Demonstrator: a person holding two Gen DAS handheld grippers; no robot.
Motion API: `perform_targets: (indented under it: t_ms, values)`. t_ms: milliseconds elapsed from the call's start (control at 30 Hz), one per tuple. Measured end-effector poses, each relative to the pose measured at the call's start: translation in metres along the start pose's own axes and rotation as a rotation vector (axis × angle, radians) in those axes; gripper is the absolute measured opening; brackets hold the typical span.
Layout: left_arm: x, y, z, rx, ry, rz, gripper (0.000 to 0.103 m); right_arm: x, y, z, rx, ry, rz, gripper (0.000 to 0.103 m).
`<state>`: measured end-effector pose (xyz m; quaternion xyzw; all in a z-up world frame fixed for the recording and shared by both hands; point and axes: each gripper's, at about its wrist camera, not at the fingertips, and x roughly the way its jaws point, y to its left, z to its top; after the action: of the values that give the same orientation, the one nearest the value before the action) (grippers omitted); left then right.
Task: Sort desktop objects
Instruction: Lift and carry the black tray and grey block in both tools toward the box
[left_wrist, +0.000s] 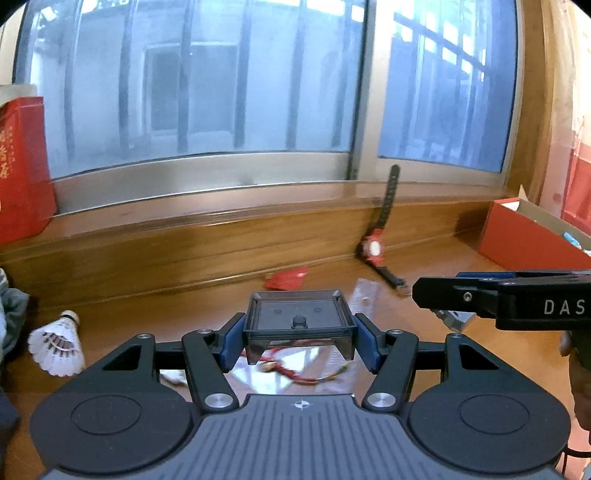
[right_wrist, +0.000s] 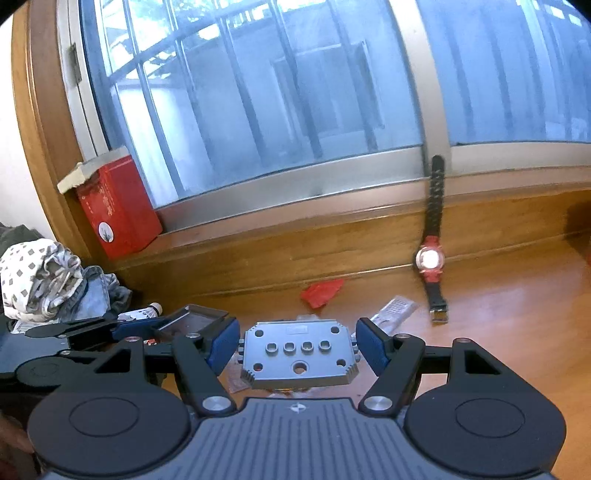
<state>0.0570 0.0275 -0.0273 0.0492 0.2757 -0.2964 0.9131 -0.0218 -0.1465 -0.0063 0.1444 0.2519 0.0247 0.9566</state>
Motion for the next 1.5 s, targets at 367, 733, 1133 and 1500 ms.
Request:
perform_targets:
  t_ms: [367,733,1133,1500]
  values:
    - [0.007,-0.095,-0.001,0.026,0.027,-0.034,0.061,-0.068,-0.09,-0.002,0.079,-0.041,-0.007,0.071]
    - [0.012,-0.189,-0.015,-0.012,0.03,-0.013,0.061,-0.128,-0.169,-0.009,0.039,-0.037,0.017,0.071]
    - [0.033,-0.221,0.013,0.048,0.01,-0.059,0.061,-0.14,-0.213,0.006,0.085,-0.075,-0.02,0.071]
    - [0.062,-0.248,0.038,0.083,-0.039,-0.163,0.061,-0.147,-0.241,0.024,0.103,-0.145,-0.102,0.071]
